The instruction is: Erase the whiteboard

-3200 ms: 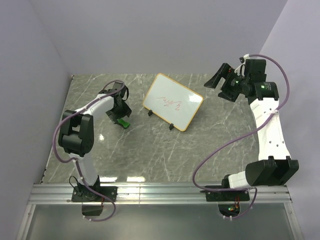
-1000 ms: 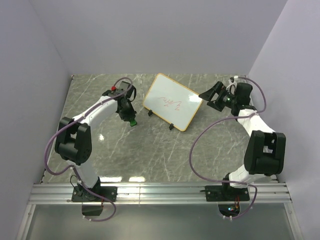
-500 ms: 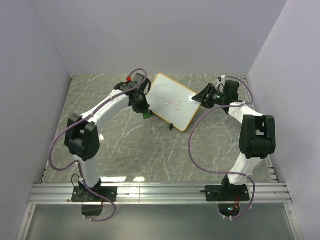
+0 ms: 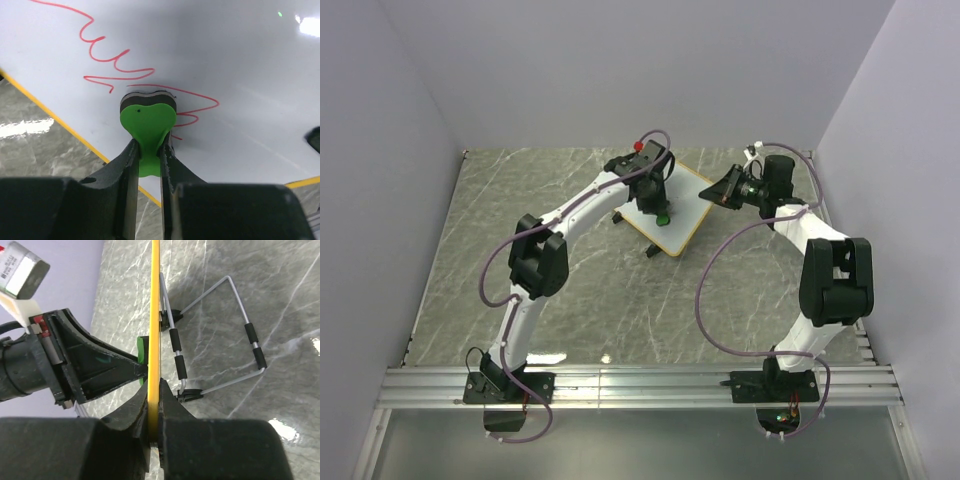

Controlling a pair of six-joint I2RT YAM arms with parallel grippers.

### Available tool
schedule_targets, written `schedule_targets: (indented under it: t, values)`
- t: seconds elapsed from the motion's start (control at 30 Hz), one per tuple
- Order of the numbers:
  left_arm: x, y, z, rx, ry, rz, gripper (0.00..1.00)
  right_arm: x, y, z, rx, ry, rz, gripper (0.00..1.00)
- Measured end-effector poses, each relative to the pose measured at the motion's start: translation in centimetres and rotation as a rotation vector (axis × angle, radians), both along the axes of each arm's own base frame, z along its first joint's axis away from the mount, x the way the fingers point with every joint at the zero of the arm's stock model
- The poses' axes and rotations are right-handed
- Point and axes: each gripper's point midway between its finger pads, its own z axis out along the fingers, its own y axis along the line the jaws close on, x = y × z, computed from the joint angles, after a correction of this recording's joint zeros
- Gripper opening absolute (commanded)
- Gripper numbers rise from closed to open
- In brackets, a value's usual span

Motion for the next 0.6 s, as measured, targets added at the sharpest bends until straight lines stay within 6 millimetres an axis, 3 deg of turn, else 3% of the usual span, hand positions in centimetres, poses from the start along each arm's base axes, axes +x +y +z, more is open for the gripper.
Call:
schedule_targets:
  t: [0.43,0.6]
  values:
    - [0.0,-5.3,3.2,-0.221,-0.028,-0.158,0.00,-0.1,0.3,-0.6,-0.046,-0.022,-0.002,0.00]
    - [0.1,-5.4,3.3,-0.233,-0.026,-0.163,0.00,-0.2,0.3,-0.8,-0.050,-0.018,-0.001,0.00]
